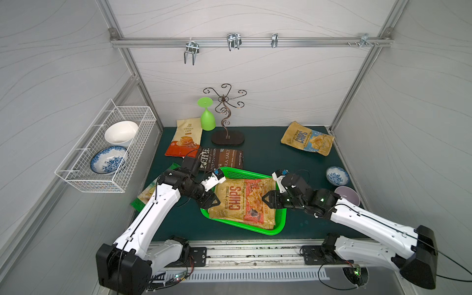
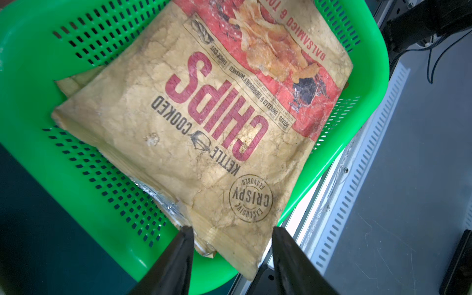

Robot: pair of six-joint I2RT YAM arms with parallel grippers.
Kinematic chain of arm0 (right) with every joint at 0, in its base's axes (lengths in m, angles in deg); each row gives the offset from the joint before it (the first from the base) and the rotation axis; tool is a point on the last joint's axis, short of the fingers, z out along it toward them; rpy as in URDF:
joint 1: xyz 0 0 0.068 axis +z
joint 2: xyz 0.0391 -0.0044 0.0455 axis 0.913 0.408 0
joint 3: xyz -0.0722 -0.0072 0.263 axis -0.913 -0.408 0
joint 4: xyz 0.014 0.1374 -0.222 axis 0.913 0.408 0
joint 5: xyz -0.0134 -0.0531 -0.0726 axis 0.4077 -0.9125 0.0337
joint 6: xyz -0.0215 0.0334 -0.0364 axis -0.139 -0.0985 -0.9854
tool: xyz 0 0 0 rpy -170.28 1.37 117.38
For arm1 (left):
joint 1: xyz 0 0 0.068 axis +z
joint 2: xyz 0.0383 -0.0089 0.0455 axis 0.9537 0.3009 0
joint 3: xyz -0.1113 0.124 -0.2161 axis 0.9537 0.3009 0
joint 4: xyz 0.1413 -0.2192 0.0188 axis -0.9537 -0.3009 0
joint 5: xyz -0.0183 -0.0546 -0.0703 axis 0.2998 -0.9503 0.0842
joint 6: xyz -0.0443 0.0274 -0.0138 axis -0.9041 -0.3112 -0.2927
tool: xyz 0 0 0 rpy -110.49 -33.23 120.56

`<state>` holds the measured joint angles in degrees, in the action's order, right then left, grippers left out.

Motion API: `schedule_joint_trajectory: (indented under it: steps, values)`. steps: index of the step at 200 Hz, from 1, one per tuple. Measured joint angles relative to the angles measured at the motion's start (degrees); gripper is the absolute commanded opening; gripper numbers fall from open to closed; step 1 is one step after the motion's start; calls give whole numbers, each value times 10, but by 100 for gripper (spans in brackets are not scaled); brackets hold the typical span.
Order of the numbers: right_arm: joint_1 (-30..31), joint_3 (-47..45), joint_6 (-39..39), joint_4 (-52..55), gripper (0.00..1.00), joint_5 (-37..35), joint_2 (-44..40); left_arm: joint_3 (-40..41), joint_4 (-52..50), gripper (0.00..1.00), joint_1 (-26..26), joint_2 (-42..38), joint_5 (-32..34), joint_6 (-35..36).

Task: Put the potato chips into the basket
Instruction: Place the potato chip in the basket.

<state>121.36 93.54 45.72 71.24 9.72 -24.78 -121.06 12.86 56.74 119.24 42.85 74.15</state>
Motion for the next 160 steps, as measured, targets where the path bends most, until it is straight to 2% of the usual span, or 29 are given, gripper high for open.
schedule_joint_trajectory:
  steps: [53,160]
  values:
    - [1,-5,3,-17,55,4,2,27,56,54,-41,36,62,-14]
    - [2,-13,9,-31,56,6,11,61,205,53,-70,99,207,-55]
